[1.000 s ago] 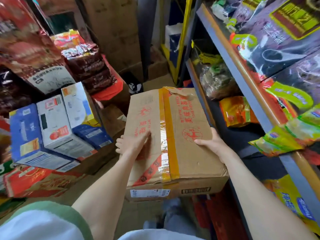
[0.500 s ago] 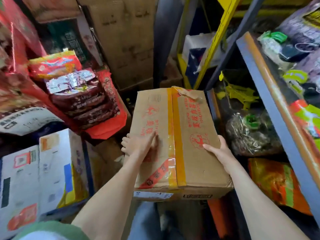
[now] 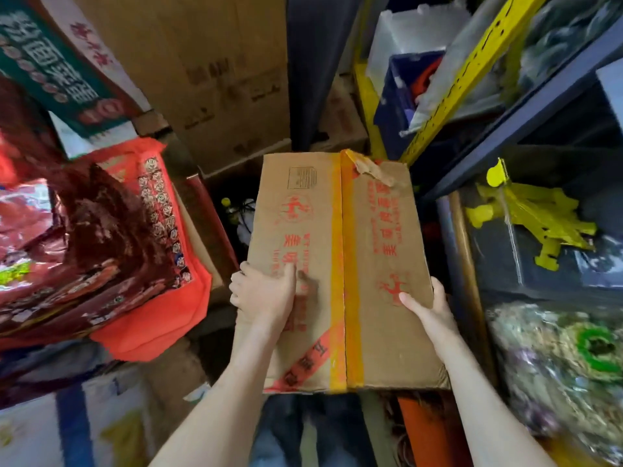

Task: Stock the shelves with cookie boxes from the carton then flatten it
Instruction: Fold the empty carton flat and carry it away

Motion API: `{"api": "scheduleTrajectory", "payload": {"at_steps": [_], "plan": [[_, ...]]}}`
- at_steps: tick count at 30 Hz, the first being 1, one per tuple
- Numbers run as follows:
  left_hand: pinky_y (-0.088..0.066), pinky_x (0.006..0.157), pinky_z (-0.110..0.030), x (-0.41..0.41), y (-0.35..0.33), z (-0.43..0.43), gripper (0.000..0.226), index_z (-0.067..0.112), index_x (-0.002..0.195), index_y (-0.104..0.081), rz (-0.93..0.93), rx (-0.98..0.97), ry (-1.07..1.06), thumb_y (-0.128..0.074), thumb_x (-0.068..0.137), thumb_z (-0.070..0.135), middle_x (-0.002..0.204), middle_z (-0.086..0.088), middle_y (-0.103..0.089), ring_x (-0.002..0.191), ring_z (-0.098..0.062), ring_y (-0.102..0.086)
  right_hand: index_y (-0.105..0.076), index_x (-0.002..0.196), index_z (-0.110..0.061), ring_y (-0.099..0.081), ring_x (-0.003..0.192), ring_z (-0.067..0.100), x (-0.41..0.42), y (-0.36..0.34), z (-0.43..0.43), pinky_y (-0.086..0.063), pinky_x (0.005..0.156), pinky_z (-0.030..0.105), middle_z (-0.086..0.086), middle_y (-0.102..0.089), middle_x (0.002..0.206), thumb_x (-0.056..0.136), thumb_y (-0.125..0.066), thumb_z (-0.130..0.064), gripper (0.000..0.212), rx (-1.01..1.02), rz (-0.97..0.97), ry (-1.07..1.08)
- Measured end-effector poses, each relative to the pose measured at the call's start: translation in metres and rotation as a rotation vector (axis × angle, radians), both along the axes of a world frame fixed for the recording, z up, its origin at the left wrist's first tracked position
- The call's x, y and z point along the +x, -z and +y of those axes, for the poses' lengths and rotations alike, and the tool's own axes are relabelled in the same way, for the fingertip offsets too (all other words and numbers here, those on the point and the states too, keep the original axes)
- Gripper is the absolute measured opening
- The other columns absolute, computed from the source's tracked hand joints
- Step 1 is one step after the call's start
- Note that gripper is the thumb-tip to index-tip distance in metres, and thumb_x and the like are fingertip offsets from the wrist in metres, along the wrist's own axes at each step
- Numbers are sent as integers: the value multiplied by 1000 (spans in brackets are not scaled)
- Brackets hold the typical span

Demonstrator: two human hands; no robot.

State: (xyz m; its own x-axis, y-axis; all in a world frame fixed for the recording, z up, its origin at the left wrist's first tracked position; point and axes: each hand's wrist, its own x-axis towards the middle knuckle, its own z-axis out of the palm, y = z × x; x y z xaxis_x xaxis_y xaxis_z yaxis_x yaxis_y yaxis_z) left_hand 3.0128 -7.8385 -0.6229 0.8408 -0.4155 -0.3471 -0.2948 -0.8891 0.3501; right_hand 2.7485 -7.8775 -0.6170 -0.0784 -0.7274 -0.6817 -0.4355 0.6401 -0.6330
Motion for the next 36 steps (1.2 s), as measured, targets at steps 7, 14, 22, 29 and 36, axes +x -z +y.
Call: {"api": "scheduleTrajectory", "payload": {"at_steps": [7, 14, 22, 29, 36], "plan": [[-29, 100, -46, 0, 69, -16, 90, 1, 128, -42, -8, 2, -90, -44, 62, 63, 123, -21, -47, 116, -37, -41, -27, 144, -31, -53, 110, 20, 5, 80, -41, -42, 90, 36, -2, -55, 128, 86, -67, -38, 71, 5, 27, -53], [-28, 100, -45, -2, 115, -41, 92, 1, 134, -37, -12, 8, -38, -44, 65, 61, 123, -19, -45, 115, -36, -39, -22, 146, -33, -49, 115, 20, 2, 133, -56, -39, 97, 38, -3, -50, 134, 85, -66, -42, 76, 42, 57, -49], [-27, 106, -48, 6, 161, -32, 114, 3, 136, -33, -45, 72, -16, -49, 58, 84, 126, -16, -43, 118, -35, -39, -13, 145, -41, -47, 125, 27, 18, 185, -49, -39, 105, 53, -3, -45, 143, 76, -58, -69, 87, 111, 137, -141], [-23, 107, -50, 9, 191, -4, 119, 2, 139, -29, -59, 113, -22, -52, 55, 84, 131, -19, -40, 122, -37, -36, -14, 146, -28, -46, 126, 31, 38, 227, -27, -37, 104, 55, 3, -42, 143, 79, -52, -70, 87, 129, 290, -132], [-27, 103, -49, 21, 196, -7, 116, 1, 136, -33, -149, 124, 65, -49, 57, 83, 126, -20, -42, 118, -38, -39, -16, 148, -22, -41, 131, 30, 54, 248, -4, -36, 106, 51, 7, -36, 147, 78, -60, -66, 94, 203, 189, 21]]}}
